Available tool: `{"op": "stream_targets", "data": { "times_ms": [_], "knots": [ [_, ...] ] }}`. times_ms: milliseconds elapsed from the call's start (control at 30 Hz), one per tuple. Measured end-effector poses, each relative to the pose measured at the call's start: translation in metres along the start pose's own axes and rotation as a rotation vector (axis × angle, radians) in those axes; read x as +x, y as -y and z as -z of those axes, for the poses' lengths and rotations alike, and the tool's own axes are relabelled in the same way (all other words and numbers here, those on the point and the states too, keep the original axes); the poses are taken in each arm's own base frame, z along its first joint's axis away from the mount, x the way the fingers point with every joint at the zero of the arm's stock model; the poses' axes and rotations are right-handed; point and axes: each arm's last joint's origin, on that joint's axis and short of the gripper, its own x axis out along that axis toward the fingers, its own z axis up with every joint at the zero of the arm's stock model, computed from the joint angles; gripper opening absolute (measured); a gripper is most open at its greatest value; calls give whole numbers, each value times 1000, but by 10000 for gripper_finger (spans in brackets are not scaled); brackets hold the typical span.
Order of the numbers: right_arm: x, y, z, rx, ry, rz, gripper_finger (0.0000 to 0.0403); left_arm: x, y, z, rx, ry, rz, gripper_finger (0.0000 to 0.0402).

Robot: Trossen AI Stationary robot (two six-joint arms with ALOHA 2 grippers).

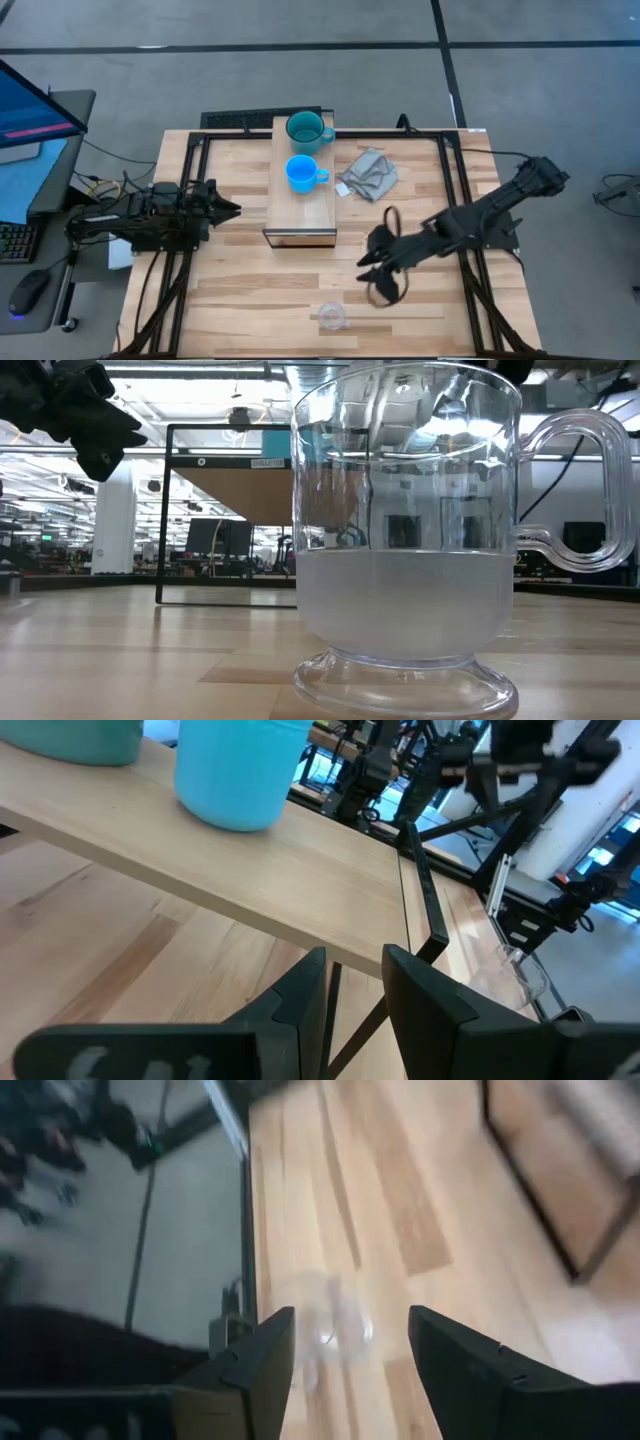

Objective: Stack small to large cups/mugs on shelf
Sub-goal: Put the transparent mug on the shelf

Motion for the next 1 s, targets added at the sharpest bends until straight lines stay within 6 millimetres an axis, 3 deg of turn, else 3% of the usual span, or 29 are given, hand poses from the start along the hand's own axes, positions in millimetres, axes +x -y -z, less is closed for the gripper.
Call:
{"op": "stream_targets", "data": {
  "times_ms": [400,767,1000],
  "knots": [
    [53,-27,-17,11,-183,46,207,0,-2,5,0,-53,-23,90],
    [99,-46,-18,16,-330,112,189,0,-3,6,0,-61,-26,90],
    [123,-47,-12,48,-404,149,184,0,-2,6,0,-65,-20,90]
  ]
}}
